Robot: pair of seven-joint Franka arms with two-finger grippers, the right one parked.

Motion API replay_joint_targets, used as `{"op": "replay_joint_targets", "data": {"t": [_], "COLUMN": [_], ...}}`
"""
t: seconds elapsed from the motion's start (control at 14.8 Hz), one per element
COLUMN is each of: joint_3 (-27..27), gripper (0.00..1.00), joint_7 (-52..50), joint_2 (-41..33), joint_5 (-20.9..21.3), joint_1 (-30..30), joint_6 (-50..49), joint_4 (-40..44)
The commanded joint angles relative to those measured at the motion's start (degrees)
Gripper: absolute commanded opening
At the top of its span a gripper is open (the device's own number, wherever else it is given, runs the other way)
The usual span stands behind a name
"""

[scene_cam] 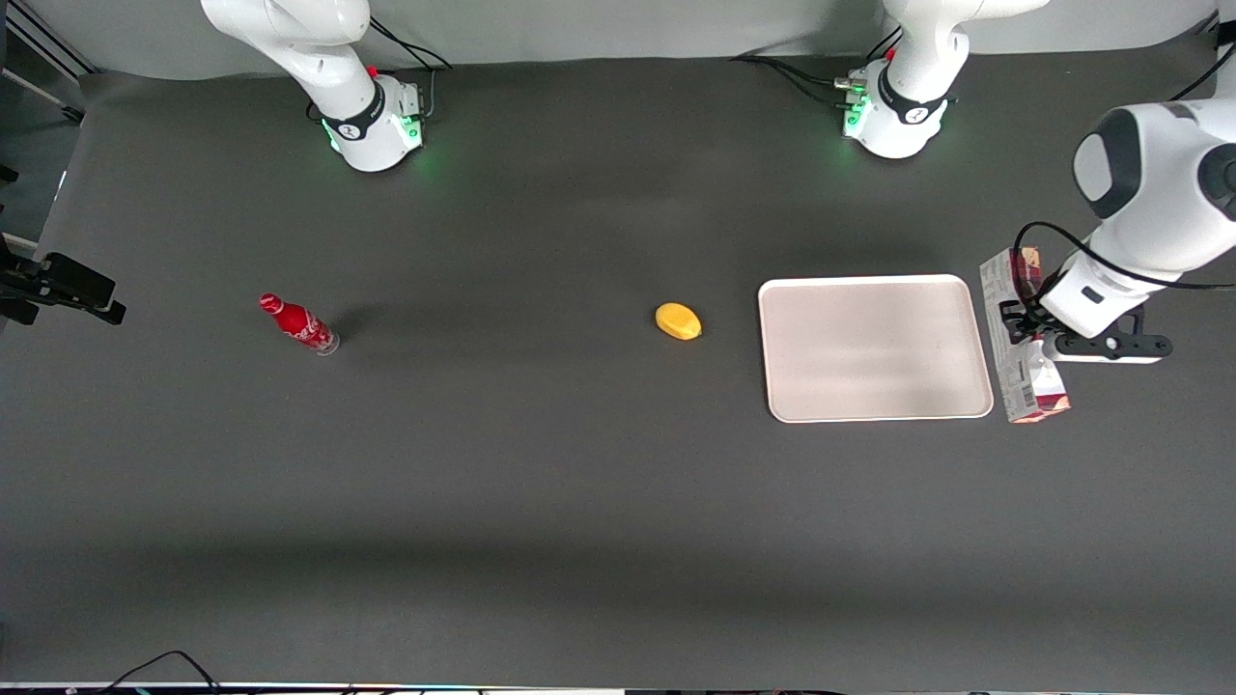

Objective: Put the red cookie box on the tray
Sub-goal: 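Lower the cookie box onto the tray's edge region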

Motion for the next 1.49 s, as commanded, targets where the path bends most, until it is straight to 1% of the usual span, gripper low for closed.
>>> {"op": "replay_joint_targets", "data": {"t": [0.0,0.14,0.27,0.61,1.22,1.29,1.35,1.42], "joint_3": [0.2,0.2,0.2,0.3,0.3,0.3,0.3,0.3], "gripper": [0.00,0.00,0.00,0.00,0.00,0.09,0.31,0.48], "joint_7": [1.2,1.2,1.1,1.2,1.2,1.2,1.2,1.2], "joint_2": [-2.6,-2.2,-1.3,3.8,6.8,7.0,7.1,7.1], "joint_5": [0.3,0.2,0.2,0.2,-1.0,-1.0,-1.0,-1.0], "joint_1": [0.2,0.2,0.2,0.2,0.1,0.1,0.1,0.1], "joint_6": [7.2,11.6,18.9,30.4,31.4,31.4,31.4,31.4], "joint_4": [-8.8,-12.1,-16.0,-20.1,-19.7,-19.5,-19.3,-19.2]}}
